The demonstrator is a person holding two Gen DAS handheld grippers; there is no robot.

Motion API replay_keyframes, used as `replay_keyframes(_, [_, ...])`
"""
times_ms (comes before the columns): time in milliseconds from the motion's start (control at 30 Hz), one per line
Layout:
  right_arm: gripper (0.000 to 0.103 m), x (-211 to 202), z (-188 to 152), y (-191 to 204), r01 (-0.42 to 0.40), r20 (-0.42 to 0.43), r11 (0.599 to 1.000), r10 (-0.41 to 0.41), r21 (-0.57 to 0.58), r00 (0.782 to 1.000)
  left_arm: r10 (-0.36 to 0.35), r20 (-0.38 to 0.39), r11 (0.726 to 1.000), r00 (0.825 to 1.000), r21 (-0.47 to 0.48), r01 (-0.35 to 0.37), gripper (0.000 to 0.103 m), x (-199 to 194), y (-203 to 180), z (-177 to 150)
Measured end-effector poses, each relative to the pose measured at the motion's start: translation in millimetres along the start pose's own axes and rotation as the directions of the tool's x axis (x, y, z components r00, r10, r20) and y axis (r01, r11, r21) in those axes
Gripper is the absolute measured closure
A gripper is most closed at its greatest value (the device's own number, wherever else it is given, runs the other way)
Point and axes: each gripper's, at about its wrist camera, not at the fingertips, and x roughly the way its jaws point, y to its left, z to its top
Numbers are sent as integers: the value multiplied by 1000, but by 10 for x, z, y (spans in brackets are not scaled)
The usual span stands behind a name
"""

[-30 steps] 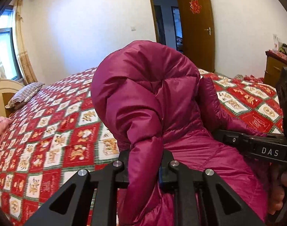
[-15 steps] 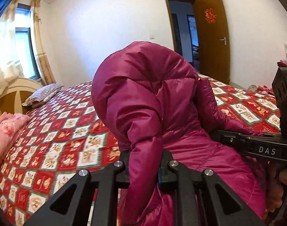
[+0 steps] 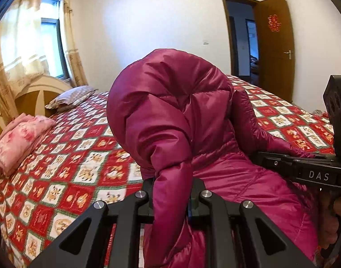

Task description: Fold large clothes

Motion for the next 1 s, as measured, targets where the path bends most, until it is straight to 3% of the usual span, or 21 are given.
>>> replay_keyframes(533, [83, 496, -89, 381, -37, -95, 997, 31, -61, 995, 55, -61, 997, 997, -55, -58, 87, 101, 546, -289])
replay_keyframes(1000, [83, 896, -182, 418, -27, -164, 997, 15, -71, 986, 68, -121, 993, 990, -89, -79, 87, 299, 785, -561])
